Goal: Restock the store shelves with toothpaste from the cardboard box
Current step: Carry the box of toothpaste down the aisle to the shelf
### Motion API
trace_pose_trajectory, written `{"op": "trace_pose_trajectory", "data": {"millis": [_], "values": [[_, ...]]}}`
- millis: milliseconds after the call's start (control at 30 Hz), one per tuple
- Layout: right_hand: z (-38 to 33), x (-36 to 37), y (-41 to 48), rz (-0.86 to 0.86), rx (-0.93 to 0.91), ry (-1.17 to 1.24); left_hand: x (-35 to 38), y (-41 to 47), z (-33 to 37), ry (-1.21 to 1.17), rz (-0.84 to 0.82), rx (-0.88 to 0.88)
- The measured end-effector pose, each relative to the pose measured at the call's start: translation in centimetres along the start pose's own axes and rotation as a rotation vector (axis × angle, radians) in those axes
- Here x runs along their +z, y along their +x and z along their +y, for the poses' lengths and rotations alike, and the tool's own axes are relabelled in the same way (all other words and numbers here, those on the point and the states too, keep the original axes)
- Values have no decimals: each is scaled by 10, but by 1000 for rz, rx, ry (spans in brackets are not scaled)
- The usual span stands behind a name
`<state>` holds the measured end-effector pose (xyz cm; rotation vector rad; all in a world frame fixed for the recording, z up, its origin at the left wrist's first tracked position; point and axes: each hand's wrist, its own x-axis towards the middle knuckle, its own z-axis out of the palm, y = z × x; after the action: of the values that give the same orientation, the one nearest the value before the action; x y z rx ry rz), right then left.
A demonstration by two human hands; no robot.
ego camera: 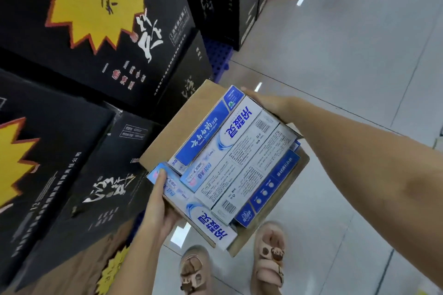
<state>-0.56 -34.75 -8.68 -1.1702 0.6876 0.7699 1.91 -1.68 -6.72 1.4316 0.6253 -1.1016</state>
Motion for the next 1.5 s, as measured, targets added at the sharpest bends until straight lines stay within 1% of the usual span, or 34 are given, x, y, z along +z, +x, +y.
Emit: {"op": "trace_pose_trajectory", "data": {"millis": [67,100,233,333,467,533,633,700,833,933,1067,1167,1233,1333,1433,1500], "values": [[21,-1,-24,72,-26,49,9,5,9,69,-36,-1],[36,0,-39,166,-31,111,14,7,14,119,-66,-10],[104,14,-89,364,-141,404,49,12,29,308,-190,-11],[163,32,-114,527,-131,603,78,17,34,493,-234,-12],[232,77,-142,686,-158,887,123,16,33,786,-319,-47],[262,102,-150,747,-204,1034,143,15,24,913,-398,-65],[297,133,-154,863,-267,1179,164,9,5,1072,-536,-65],[306,149,-158,885,-293,1242,171,1,-5,1169,-563,-50],[322,172,-171,956,-337,1361,181,-14,-25,1275,-624,-9],[344,200,-173,922,-358,1407,179,-16,-46,1345,-672,5],[376,251,-180,988,-372,1527,180,-32,-80,1445,-755,-41],[402,298,-187,1021,-376,1635,174,-49,-116,1481,-822,-81],[420,330,-192,1041,-368,1707,168,-64,-142,1548,-841,-113],[449,379,-205,1083,-301,1831,156,-91,-186,1641,-857,-161],[485,428,-218,1132,-284,1952,139,-123,-237,1756,-930,-164],[509,462,-229,1165,-300,2013,129,-139,-275,1790,-1000,-146]]}}
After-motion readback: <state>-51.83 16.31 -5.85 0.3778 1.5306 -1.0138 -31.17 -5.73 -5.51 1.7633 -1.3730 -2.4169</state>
